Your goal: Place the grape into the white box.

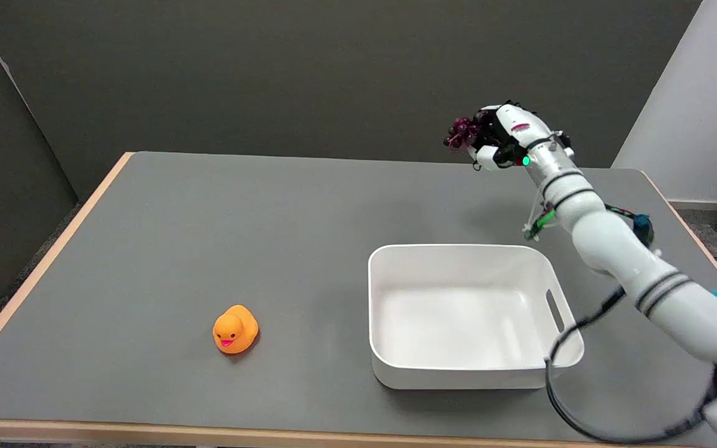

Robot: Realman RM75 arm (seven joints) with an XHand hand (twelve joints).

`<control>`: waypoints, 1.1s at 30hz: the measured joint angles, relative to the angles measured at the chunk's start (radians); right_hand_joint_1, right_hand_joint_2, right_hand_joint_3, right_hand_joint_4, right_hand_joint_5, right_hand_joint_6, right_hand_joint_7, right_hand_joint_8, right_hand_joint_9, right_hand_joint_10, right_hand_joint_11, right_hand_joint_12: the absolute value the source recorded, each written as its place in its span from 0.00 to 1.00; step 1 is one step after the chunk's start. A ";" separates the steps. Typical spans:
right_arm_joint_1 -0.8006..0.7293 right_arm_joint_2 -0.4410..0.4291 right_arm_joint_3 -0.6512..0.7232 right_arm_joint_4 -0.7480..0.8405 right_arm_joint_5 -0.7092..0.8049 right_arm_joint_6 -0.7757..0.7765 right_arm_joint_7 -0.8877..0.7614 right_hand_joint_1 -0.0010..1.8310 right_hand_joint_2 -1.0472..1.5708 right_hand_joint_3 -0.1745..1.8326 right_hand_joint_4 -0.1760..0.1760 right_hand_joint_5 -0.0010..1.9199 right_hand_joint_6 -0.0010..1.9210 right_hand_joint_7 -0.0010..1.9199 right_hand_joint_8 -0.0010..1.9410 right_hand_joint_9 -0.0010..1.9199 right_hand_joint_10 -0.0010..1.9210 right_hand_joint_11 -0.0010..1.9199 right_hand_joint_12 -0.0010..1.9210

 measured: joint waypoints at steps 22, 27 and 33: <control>-0.543 0.047 -0.080 0.409 -0.642 0.698 0.309 0.64 0.81 0.33 0.00 0.33 0.81 0.36 0.83 0.48 0.94 0.39 1.00; -0.613 0.046 -0.152 0.390 -0.741 0.869 0.343 0.64 0.81 0.33 0.00 0.34 0.81 0.37 0.83 0.48 0.95 0.39 1.00; -0.682 0.024 -0.238 0.324 -0.806 1.063 0.372 0.64 0.81 0.33 0.00 0.33 0.82 0.36 0.83 0.48 0.95 0.38 1.00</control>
